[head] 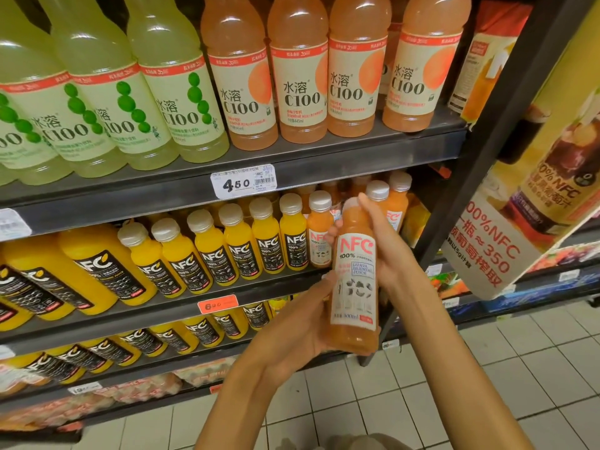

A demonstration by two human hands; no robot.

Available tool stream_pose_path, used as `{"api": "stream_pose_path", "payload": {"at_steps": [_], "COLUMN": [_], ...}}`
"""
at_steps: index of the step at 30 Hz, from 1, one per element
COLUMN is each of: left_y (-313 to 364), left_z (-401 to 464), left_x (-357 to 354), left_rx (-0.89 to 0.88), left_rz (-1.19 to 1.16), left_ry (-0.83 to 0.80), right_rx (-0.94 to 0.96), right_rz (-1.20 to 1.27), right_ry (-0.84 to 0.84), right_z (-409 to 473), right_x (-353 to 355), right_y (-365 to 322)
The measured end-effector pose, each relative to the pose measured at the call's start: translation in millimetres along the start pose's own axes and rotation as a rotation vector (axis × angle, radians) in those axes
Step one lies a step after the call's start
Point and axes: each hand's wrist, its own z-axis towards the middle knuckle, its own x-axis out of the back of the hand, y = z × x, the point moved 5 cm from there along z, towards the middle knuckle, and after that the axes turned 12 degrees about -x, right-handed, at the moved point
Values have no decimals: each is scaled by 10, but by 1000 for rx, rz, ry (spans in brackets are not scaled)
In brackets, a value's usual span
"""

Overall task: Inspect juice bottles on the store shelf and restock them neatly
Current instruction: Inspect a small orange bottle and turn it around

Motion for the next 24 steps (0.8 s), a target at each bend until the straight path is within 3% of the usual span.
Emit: {"api": "stream_pose_path", "payload": {"at_steps": [4,7,12,20,24], "left_y": [-12,38,55,297,413], "left_z": [60,93,142,265,281], "left_x": [-11,61,142,344,341], "left_rx": [-82,-200,-262,-494,-625], "left_rz": [322,517,601,791,864], "left_ry": [50,122,113,136,128], "right_rx": [241,316,404,543,506], "right_rz": [-336,-639,-722,-775,-817], "right_ry": [1,81,99,-354,-541], "right_z": [-112,-193,-250,-555,-657], "right_x": [-163,-204,-259,-408,-396], "right_y": [-203,-233,-176,-173,-212]}}
